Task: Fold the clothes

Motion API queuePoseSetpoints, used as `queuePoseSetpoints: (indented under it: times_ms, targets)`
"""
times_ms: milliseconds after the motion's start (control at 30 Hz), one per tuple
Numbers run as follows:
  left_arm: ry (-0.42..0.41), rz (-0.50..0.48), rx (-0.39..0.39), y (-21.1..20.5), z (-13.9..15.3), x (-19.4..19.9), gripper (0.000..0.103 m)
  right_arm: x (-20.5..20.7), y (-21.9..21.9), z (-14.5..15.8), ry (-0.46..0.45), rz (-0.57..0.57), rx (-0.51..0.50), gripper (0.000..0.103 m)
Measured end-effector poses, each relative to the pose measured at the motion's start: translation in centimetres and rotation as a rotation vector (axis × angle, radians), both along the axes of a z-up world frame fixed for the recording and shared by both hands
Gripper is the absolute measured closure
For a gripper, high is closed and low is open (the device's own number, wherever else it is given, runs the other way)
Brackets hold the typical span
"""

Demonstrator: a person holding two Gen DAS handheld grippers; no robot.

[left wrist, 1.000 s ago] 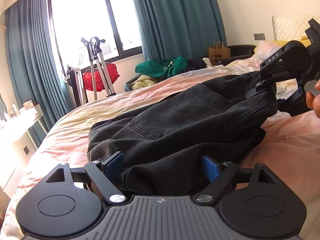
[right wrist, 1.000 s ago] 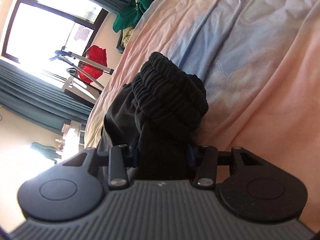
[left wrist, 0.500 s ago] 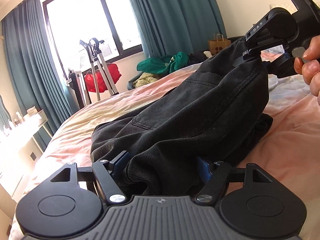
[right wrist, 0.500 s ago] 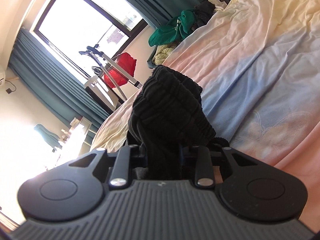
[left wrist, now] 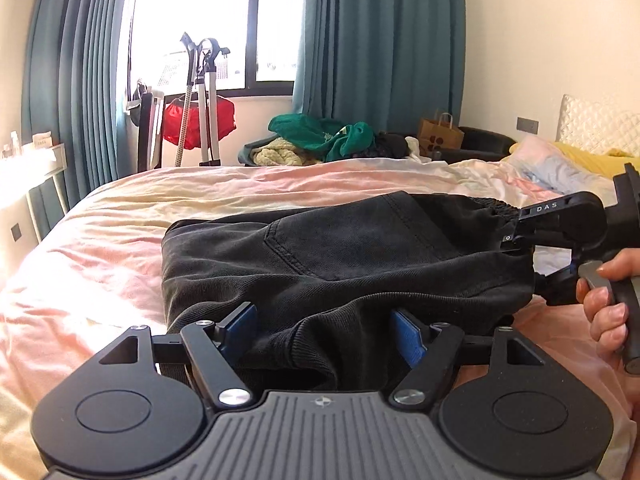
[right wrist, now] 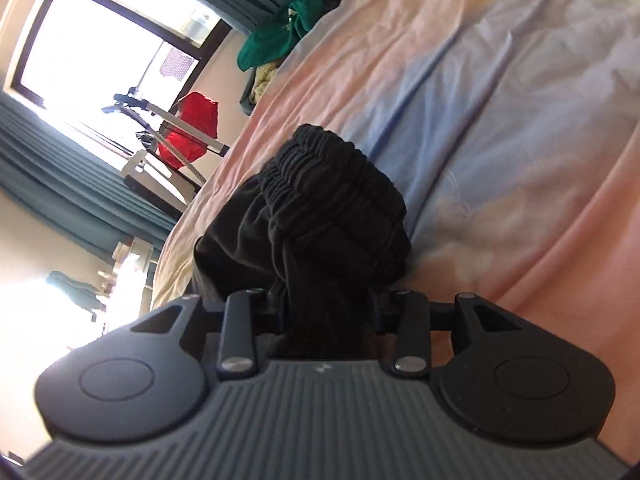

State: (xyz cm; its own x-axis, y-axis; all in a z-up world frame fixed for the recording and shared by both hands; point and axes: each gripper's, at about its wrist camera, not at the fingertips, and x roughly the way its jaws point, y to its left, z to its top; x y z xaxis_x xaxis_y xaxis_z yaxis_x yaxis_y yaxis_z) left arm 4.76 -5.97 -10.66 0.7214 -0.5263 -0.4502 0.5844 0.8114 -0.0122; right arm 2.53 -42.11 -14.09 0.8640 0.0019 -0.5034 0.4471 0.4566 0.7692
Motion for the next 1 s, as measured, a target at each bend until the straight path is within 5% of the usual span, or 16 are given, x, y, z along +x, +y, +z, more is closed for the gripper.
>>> queuePoseSetpoints:
  times_ms: [100, 167, 233, 433, 600, 833, 1000]
  targets:
    - [0.038, -0.007, -0.057, 1.3, 0.5, 0.3, 0.028, -0.1, 0.6, -0.1, 0.023, 0.009, -0.001, 0.041]
    - [0.072, 0.011, -0.12, 2.8, 1.0, 0.7, 0.025, -0.1, 1.2, -0.3, 0.04, 0.035, 0.023, 0.022]
    - [0.111, 0.035, -0.194, 4.5, 1.6, 1.3, 0.02, -0.1, 2.0, -0.4, 0.036, 0.078, 0.056, 0.016]
    - [0.238, 0.175, -0.421, 9.5, 1.9, 3.7, 0.011, 2.4, 4.8, 0.0, 0.066, 0.231, -0.082, 0.013]
    - [0.425, 0.291, -0.546, 12.7, -0.2, 6.1, 0.006, 3.3, 4.8, -1.0, 0.005, 0.256, -0.041, 0.012]
    - [0.611, 0.275, -0.706, 14.9, -3.5, 8.7, 0.005, 1.9, 4.7, 1.7, -0.252, 0.256, 0.051, 0.011]
    - [0.657, 0.231, -0.737, 14.9, -5.1, 9.6, 0.005, 2.7, 4.6, 0.1, -0.152, 0.245, 0.046, 0.013]
